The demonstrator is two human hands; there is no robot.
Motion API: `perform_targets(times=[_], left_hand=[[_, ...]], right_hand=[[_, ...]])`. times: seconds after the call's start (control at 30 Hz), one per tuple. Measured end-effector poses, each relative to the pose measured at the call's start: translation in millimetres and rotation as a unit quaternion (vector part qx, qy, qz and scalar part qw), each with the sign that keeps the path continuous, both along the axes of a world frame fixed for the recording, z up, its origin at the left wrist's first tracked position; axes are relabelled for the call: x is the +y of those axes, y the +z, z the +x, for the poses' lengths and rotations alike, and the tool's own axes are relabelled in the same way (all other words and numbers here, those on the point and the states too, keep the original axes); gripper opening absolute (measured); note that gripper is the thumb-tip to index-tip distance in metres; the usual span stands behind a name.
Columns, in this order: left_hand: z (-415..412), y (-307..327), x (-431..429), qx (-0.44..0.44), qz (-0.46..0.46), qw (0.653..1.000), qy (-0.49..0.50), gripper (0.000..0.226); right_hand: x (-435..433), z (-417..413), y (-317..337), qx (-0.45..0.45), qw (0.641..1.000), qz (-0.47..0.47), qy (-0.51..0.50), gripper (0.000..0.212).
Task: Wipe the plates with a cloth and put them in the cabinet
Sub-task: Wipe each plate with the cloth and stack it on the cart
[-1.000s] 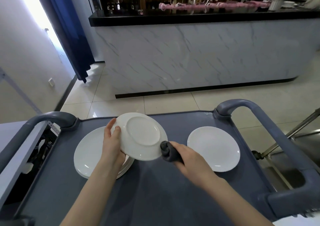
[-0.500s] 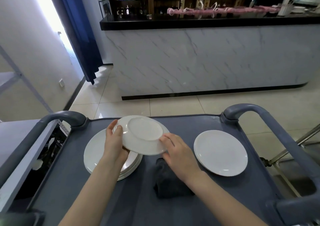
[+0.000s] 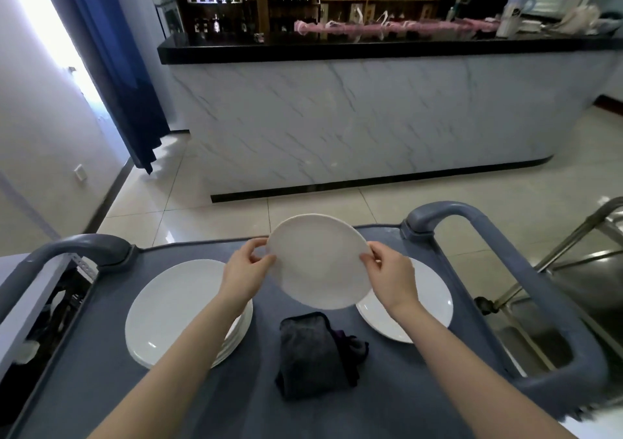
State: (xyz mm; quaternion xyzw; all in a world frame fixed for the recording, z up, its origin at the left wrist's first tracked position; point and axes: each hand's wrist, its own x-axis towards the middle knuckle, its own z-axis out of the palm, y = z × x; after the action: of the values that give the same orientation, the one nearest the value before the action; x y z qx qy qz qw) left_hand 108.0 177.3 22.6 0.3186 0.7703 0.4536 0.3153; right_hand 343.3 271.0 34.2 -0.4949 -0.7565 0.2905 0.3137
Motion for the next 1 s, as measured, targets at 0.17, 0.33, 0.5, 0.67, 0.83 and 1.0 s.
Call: perform_targets(times=[0.17,0.33,0.5,0.67,0.83,1.0], left_hand=[[27,-23,23,0.014,-0.008,0.998,-0.067,0.051],[66,-33,50,-0.039,-0.005,0.995,-0.094,0.069],[105,-49,79,-0.022,-0.019,0.997,-0.077,0.062],[133,-75,95,-0.043,-0.054,0.996,-0.053,0.046],[149,-91,99,-0.021,-0.071,0.996,-0.042,0.046],[158,-90,99,0.008,-0.052,0.998,-0.034,0.049]], right_hand=[[19,41,-19,0.085,0.982,-0.163,-0.05,0.019],[35,80,-36,0.128,0.963,-0.204,-0.117,0.021],[58,114,-47,0.04,0.972,-0.185,-0.142,0.026],[76,134,-64,-0.054,0.972,-0.182,-0.139,0.02],[86,143,-81,-0.084,0.97,-0.183,-0.139,0.019],[94,142,-91,-0.104,0.968,-0.17,-0.15,0.019]])
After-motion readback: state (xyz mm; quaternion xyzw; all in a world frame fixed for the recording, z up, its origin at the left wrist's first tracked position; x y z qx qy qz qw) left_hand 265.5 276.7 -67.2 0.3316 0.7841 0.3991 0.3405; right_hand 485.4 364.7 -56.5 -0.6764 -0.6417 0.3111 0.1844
